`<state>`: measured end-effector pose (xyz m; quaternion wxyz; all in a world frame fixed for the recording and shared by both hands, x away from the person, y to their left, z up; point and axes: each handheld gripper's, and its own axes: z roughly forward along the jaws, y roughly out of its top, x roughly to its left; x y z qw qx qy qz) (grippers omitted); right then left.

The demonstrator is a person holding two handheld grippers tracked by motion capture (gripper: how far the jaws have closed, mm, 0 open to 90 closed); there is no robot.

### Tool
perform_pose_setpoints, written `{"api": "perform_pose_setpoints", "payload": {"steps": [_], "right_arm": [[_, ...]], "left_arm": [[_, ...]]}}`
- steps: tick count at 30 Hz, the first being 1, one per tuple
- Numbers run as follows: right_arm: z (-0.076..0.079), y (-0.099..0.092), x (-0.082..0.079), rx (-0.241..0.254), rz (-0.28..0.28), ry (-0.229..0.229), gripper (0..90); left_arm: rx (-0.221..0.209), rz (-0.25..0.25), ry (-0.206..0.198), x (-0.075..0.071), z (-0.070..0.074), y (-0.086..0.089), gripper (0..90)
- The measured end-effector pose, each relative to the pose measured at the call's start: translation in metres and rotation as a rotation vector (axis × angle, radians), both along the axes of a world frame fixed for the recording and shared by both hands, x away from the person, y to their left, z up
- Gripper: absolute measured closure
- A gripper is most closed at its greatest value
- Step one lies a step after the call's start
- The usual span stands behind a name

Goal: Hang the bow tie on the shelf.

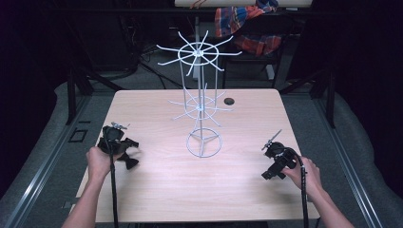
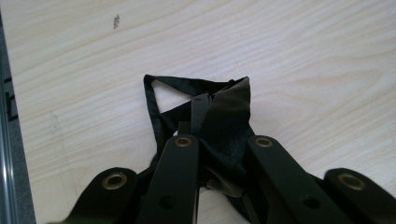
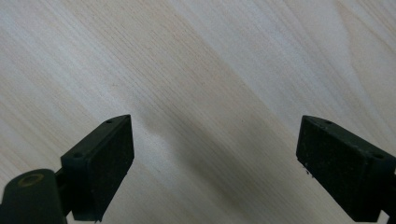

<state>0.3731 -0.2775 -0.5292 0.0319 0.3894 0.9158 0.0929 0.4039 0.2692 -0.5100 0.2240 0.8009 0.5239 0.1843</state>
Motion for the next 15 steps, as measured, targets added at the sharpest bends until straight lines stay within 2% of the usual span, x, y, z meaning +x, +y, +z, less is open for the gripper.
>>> {"api": "perform_pose_setpoints", "payload": {"steps": [8,13,15], "right_arm": [[0.0,0.0,0.0,-0.002,0.001,0.0,10.9],[0.002,-0.001,0.0,-0.02,0.004,-0.006,10.9],[0.002,-0.001,-0.001,0.0,-0.01,-0.009,10.9]], "left_arm": [[-0.045,0.007,-0.068,-0.007,0.015,0.005,86.7],[-0.068,0.001,-0.089,-0.009,0.023,0.005,86.8],[-0.082,0.003,-0.108,-0.011,0.026,0.004,87.0]]}}
